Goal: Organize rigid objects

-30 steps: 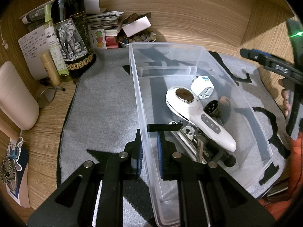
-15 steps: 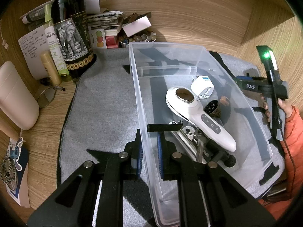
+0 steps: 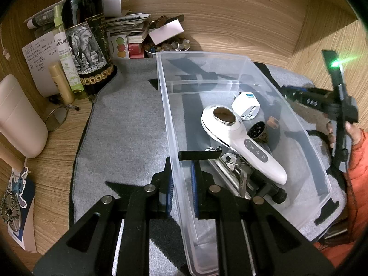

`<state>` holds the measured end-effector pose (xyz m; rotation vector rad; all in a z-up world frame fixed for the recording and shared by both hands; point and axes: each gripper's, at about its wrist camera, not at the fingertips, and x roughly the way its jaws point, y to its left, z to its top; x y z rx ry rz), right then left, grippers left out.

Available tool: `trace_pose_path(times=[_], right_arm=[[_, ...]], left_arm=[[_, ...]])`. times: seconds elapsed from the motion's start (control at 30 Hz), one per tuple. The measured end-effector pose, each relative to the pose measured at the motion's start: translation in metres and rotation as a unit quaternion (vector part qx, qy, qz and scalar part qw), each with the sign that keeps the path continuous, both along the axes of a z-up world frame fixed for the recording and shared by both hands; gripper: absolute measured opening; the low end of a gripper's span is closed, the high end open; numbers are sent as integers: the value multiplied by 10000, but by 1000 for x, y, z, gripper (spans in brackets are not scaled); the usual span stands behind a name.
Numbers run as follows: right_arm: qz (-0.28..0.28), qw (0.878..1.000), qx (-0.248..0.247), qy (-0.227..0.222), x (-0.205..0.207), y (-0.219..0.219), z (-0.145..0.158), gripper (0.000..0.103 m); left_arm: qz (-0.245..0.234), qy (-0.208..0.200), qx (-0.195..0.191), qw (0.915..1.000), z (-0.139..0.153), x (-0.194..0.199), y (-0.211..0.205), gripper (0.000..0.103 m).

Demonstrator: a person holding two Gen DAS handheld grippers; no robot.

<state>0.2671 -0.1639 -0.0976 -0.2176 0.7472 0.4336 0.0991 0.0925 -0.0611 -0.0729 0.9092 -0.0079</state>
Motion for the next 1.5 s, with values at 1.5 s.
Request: trace_pose_path(times=[1.5], right_arm=[[2538,9672,-42,51,-126,130,24,19]], left_arm=[[-30,-33,-33,10000,-1,0,2,12]])
